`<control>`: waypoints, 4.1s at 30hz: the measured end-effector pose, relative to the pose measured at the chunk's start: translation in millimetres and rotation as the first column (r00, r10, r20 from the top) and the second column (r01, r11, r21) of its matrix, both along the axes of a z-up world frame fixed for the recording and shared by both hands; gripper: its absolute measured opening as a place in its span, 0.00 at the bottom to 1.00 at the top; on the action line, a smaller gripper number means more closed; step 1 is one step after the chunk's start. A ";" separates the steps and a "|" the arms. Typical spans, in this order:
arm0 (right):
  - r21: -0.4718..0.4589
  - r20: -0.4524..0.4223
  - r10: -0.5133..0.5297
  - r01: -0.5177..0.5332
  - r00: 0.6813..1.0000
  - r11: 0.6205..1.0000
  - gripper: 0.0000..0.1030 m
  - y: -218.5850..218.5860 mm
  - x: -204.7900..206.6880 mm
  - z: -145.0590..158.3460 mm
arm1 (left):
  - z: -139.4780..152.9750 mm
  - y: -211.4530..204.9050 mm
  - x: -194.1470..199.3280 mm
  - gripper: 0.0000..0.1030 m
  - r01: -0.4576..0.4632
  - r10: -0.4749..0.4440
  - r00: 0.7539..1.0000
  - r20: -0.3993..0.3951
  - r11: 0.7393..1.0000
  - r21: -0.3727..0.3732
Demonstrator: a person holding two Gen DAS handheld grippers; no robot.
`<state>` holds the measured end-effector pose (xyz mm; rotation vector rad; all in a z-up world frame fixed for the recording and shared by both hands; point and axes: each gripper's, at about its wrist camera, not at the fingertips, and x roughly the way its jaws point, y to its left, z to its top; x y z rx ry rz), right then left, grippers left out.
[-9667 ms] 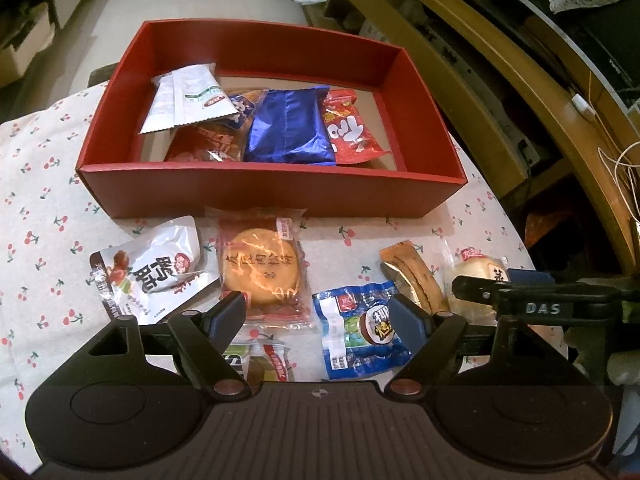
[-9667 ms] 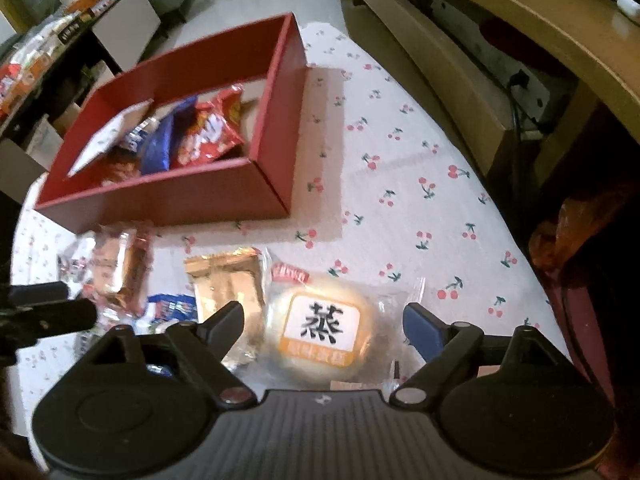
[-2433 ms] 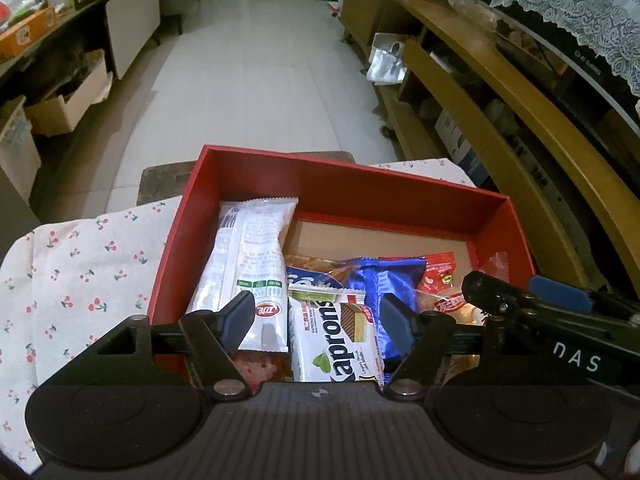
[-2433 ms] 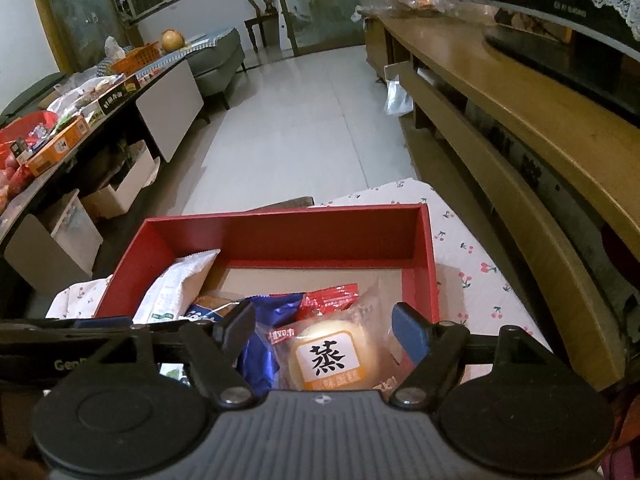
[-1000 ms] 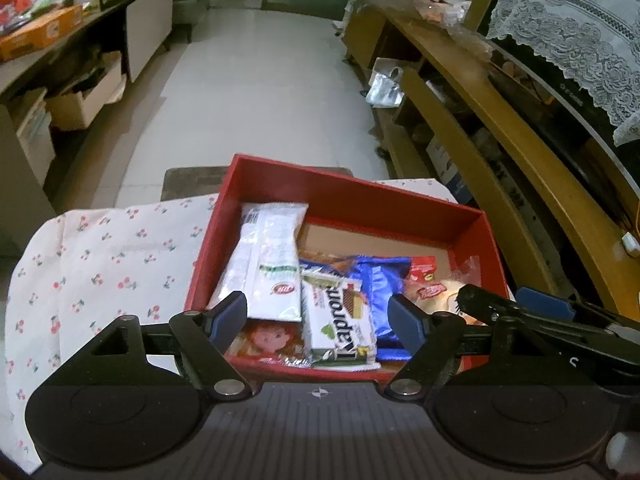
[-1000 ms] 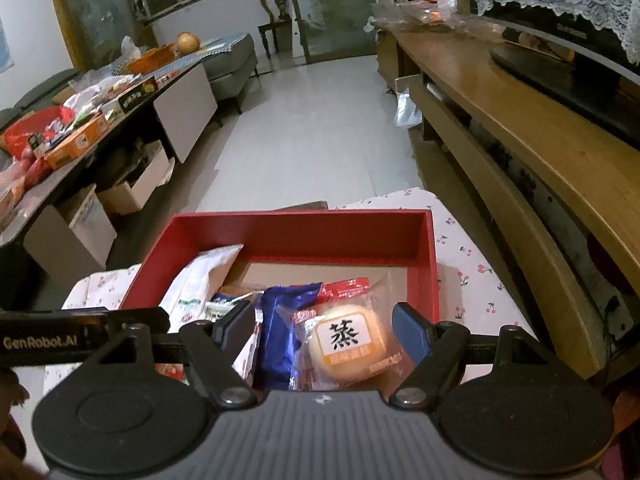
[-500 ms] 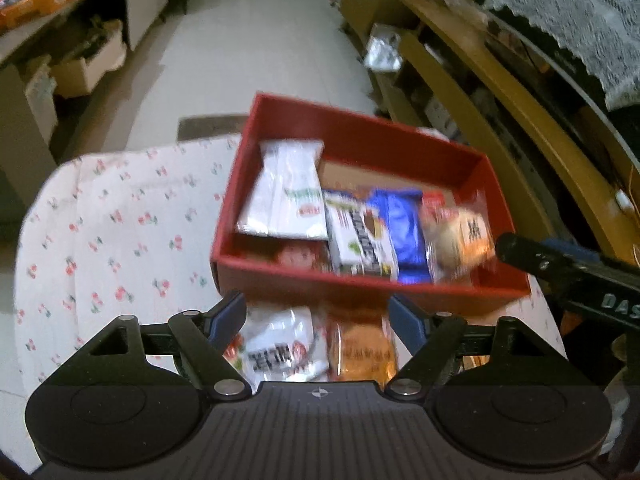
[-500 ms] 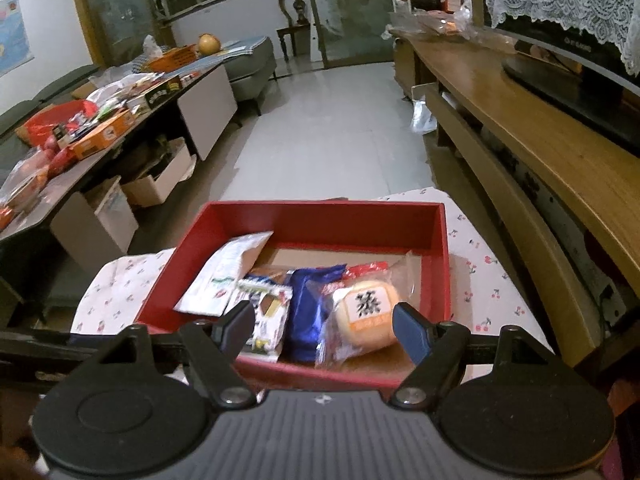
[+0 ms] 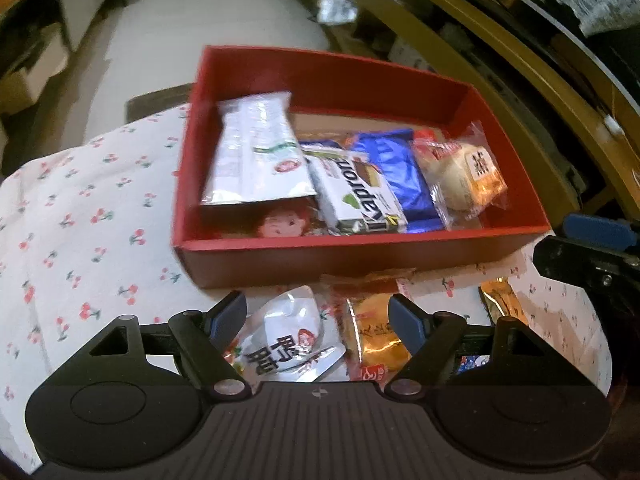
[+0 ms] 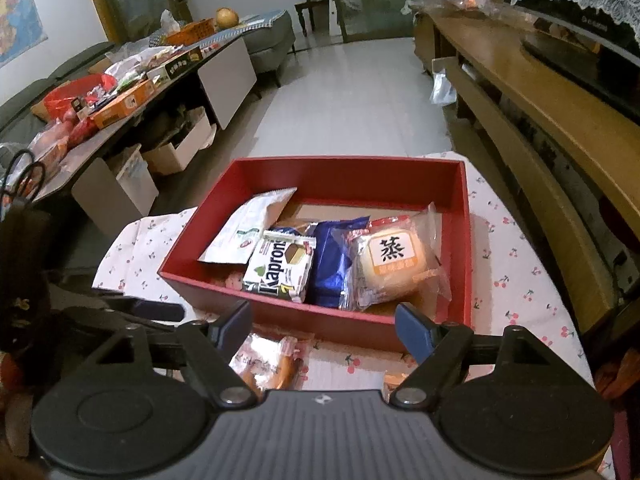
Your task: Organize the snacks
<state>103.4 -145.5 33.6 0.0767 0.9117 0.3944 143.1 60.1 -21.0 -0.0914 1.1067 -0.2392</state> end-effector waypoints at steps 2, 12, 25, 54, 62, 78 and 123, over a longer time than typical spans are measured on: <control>-0.002 -0.009 -0.001 0.001 1.000 1.000 0.89 -0.9 0.6 -2.2 | -6.7 -3.9 2.1 0.80 0.027 -0.027 1.000 -0.015 1.000 0.010; 0.007 -0.038 -0.015 0.015 0.999 1.000 0.90 -8.8 1.4 -5.1 | -13.3 -8.2 -10.6 0.81 0.053 -0.055 0.997 -0.047 0.998 -0.035; 0.001 -0.062 -0.025 0.025 0.998 1.000 0.90 -12.4 1.7 -9.3 | -9.1 -18.7 -30.7 0.82 0.124 -0.124 0.991 -0.047 0.992 -0.011; -0.032 -0.136 0.025 -0.029 0.990 0.999 0.90 6.7 7.9 -31.9 | -23.3 -10.2 21.4 0.88 0.266 -0.262 0.963 -0.066 0.962 0.057; -0.014 -0.138 0.013 -0.015 0.990 1.000 0.90 1.4 7.6 -29.9 | -28.5 -1.1 22.3 0.94 0.239 -0.234 0.968 -0.093 0.970 0.046; -0.019 -0.158 0.057 -0.061 0.986 0.998 0.90 17.5 5.4 -34.5 | -33.6 -12.8 -30.2 0.94 0.195 -0.179 0.975 -0.132 0.973 0.122; -0.079 -0.279 0.089 -0.115 0.956 0.990 1.00 86.2 20.6 -92.5 | -23.5 3.6 -49.5 0.71 -0.063 0.085 0.991 -0.103 0.977 0.205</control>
